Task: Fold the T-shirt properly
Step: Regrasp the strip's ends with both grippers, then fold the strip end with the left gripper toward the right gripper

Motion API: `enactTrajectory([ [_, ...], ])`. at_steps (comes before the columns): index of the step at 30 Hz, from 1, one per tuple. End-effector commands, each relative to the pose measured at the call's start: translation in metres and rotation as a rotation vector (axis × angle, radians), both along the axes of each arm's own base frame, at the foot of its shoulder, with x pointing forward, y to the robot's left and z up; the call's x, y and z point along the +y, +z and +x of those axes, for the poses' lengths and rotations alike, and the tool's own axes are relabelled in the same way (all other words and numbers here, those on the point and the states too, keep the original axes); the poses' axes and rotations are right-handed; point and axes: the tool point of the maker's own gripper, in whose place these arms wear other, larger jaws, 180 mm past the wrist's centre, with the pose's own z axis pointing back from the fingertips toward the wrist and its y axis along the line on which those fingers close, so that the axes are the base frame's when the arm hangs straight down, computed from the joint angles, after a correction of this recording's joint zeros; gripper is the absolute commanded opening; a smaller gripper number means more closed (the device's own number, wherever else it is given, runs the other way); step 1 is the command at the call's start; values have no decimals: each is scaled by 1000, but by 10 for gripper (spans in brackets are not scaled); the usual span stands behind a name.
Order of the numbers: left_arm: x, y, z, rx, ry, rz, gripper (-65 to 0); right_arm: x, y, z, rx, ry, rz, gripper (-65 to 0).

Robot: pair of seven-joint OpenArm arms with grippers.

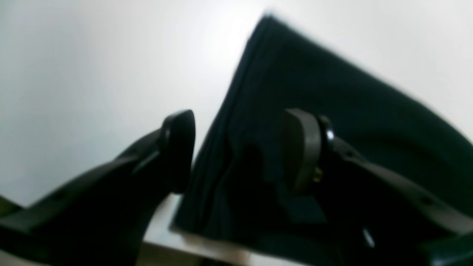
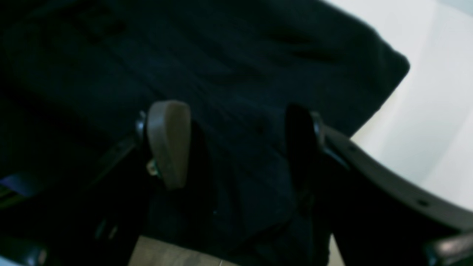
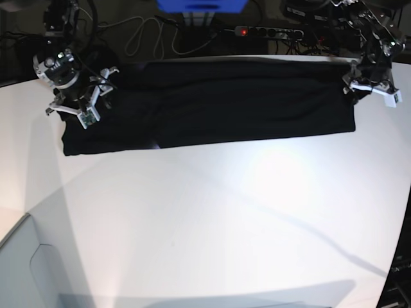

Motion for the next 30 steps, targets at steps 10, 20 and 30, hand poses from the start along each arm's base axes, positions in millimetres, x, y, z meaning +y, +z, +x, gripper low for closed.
enactTrajectory([
  [10, 6, -6, -5, 9, 13, -13, -298, 0, 9, 6, -35, 18, 3, -260],
  [20, -12, -18, -1, 40, -42, -38, -650, 0, 8, 5, -32, 18, 3, -260],
  [30, -3, 30, 24, -53, -102, 87, -650, -1, 9, 6, -35, 16, -1, -260],
])
